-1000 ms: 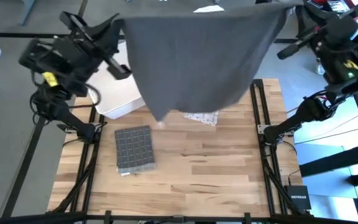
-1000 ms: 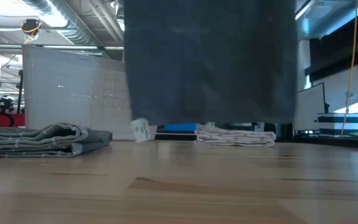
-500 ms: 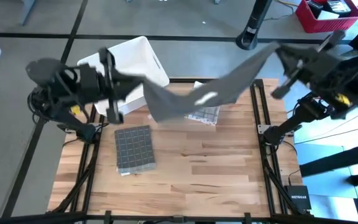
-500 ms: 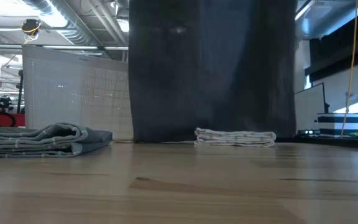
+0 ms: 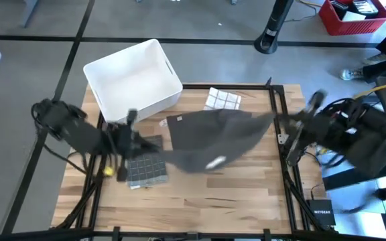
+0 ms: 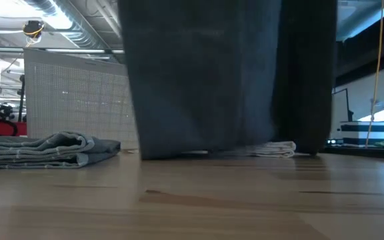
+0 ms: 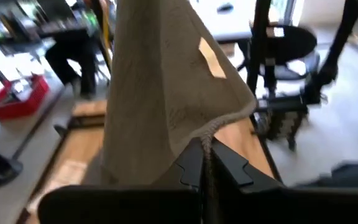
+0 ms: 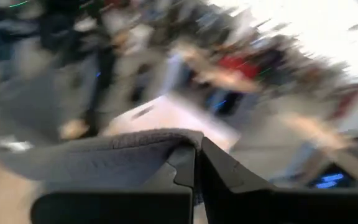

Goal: Fold towel
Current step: Fold the gray towel

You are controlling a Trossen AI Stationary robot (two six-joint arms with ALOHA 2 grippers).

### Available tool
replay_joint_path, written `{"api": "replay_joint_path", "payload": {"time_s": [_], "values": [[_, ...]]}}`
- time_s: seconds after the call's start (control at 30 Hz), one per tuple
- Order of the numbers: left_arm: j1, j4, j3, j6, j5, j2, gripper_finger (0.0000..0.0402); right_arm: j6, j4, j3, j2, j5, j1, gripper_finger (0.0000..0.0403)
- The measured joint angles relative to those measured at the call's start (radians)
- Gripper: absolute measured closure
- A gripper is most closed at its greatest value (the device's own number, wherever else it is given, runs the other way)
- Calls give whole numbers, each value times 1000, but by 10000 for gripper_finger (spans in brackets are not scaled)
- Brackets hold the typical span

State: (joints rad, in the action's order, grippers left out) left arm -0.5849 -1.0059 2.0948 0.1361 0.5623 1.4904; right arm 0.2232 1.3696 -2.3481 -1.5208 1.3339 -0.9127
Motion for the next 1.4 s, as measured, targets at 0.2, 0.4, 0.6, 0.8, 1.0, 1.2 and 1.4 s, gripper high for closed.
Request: {"api": "replay_joint_path", "payload": {"time_s": [0.2, 0.4, 0.6, 0.8, 1.0, 1.2, 1.4], "values": [[-46, 91, -200, 115, 72, 19, 396, 324, 152, 133, -50, -315, -1, 391], [-91, 215, -401, 147, 74, 38, 396, 519, 118, 400, -73, -481, -11, 391], [-154, 399, -611, 277, 73, 39, 396, 733, 10, 720, -75, -666, -38, 391], [-202, 721, -823, 336, 68, 77, 396, 891, -192, 958, -76, -910, -104, 391], [-208, 1009, -923, 335, -9, 179, 396, 1124, -276, 976, -75, -1097, -207, 391], [-228, 1156, -925, 382, -275, 280, 396, 1193, -446, 953, -74, -986, -297, 391], [-299, 1156, -925, 492, -274, 286, 396, 1281, -519, 950, -88, -1035, -346, 391]]}}
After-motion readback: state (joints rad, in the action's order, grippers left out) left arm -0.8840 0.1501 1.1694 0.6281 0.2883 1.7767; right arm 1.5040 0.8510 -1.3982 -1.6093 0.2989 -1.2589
